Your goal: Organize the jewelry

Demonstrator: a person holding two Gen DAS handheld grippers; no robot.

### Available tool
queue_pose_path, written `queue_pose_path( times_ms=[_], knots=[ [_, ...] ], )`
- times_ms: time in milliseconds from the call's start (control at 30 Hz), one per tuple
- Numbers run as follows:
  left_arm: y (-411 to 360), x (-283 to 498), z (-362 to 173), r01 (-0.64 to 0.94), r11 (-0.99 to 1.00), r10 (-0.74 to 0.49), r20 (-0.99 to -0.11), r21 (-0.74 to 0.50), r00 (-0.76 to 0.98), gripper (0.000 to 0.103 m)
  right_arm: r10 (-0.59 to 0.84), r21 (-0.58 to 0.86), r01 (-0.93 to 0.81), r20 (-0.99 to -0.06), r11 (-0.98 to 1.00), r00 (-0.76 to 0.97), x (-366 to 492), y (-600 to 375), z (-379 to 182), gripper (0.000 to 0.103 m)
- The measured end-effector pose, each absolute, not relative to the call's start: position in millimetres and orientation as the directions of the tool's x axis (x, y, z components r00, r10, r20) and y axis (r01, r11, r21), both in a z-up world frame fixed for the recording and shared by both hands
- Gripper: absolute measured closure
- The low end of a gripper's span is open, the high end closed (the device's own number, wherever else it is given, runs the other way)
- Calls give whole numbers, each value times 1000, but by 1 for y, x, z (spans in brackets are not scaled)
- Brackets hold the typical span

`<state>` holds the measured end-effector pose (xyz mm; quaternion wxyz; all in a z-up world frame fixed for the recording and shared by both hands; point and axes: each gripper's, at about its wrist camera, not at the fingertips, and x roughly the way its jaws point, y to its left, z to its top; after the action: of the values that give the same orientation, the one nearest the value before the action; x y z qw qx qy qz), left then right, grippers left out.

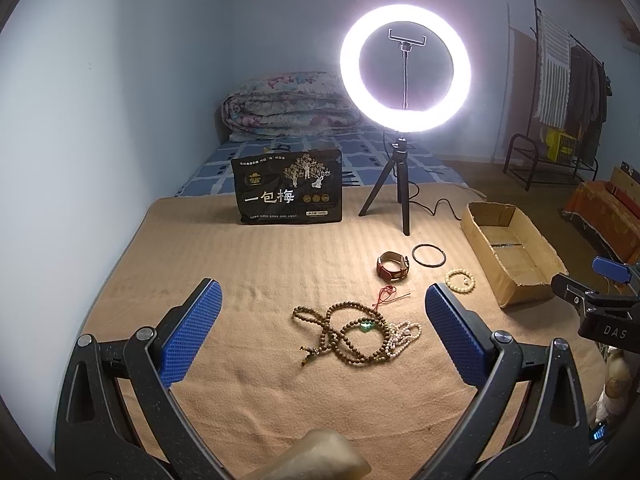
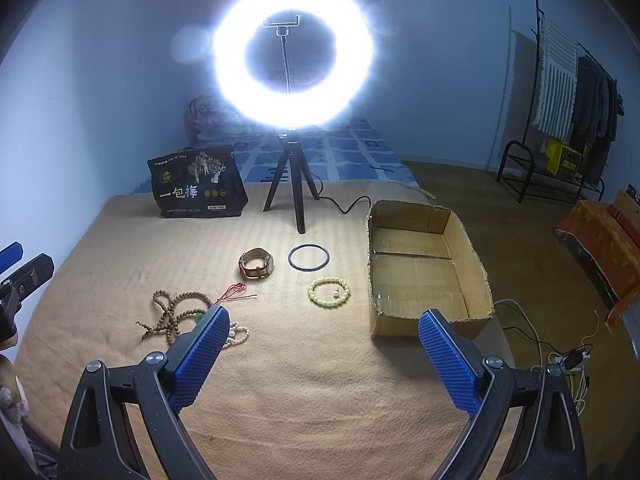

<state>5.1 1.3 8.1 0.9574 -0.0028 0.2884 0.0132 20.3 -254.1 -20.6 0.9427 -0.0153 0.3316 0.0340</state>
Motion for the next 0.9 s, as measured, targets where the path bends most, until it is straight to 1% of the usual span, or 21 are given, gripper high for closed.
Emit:
queue_pose_path(
  times_ms=[900],
  knots=[
    [2,1,8,-25,1000,23,-551,3,834,0,57,-3,-76,-635,997,770,22,-251,-22,6]
  ],
)
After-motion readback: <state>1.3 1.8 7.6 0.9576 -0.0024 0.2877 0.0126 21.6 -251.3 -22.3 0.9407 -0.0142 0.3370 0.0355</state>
